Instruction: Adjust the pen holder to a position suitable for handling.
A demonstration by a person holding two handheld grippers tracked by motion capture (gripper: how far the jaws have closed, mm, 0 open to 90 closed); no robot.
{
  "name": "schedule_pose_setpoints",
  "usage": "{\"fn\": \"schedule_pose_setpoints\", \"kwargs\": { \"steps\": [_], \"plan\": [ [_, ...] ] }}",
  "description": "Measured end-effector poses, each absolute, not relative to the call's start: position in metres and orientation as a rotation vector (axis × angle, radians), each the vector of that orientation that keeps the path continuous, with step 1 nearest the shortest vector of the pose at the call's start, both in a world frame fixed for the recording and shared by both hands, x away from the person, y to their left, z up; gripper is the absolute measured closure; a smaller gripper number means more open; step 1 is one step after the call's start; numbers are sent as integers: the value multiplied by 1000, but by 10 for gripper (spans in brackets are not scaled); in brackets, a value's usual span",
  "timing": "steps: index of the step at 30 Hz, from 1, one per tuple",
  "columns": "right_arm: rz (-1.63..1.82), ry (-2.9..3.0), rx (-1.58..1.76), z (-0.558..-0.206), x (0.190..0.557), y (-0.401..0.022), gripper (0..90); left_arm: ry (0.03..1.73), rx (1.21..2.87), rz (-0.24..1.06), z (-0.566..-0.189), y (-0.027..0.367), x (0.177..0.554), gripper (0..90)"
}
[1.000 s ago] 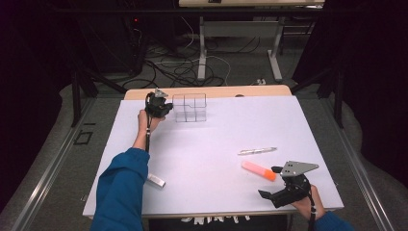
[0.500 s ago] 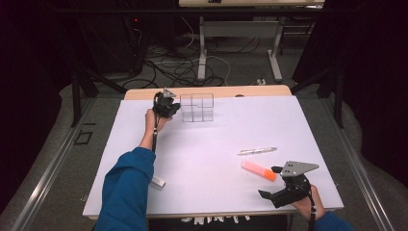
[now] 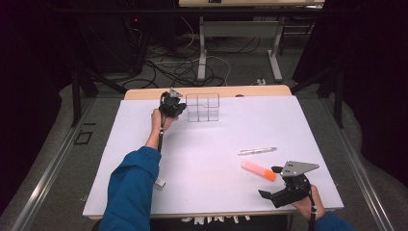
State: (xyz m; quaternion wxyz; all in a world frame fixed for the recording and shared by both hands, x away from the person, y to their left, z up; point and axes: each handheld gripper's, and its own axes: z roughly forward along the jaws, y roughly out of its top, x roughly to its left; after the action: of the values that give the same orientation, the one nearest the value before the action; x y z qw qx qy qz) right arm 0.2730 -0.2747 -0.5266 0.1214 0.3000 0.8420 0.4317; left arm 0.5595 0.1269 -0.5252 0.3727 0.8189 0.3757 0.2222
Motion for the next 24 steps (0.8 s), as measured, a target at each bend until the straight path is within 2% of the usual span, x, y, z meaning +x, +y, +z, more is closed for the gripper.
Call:
{"fn": "schedule_pose_setpoints", "kwargs": {
  "steps": [18, 24],
  "plan": [
    [1260, 2459, 875, -527, 273, -275, 21, 935, 2107, 558, -526, 110, 559, 898],
    [1261, 2461, 877, -527, 273, -275, 22, 970, 2104, 550, -523, 112, 556, 839]
  ]
}}
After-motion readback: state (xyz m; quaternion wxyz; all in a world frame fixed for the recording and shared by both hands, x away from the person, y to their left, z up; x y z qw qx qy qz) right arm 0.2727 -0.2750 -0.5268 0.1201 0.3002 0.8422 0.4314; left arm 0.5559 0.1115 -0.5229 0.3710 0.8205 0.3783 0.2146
